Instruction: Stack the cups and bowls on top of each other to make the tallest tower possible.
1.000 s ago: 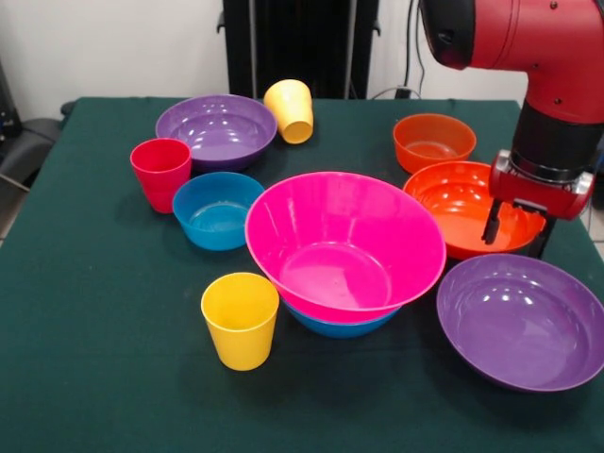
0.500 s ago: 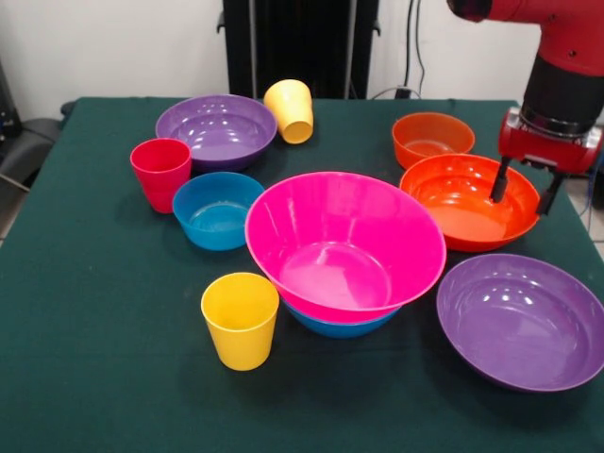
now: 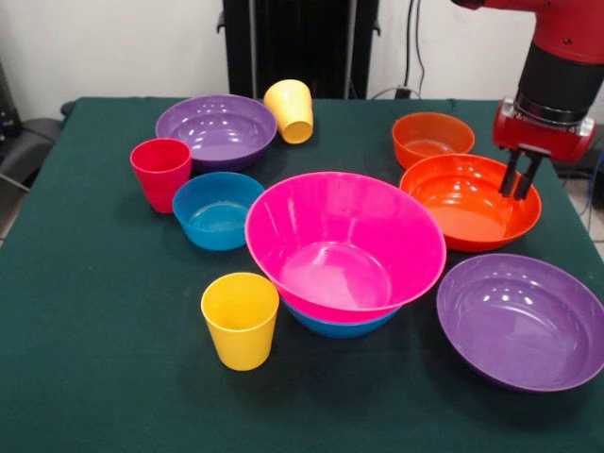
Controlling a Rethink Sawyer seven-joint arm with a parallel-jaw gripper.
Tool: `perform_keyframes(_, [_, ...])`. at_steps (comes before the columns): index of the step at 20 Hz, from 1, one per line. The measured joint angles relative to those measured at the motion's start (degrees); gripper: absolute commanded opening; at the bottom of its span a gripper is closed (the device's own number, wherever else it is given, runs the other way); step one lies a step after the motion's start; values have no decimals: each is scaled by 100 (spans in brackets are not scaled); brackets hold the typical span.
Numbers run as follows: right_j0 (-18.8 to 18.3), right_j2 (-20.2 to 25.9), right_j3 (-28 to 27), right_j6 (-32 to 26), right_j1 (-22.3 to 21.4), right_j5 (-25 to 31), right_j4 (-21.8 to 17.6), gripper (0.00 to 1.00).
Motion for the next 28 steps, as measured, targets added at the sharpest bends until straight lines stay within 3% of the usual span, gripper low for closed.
perform_keyframes(10, [224,-65,1,0,15,-55,-14,0])
perform_keyframes(11, [373,-111,1,0,16,-62,-14,100])
perform_keyframes(20, [597,-125,33,0,15,-206,-14,100])
perform_keyframes(28, [612,-126,275,0,145,-893,-13,100])
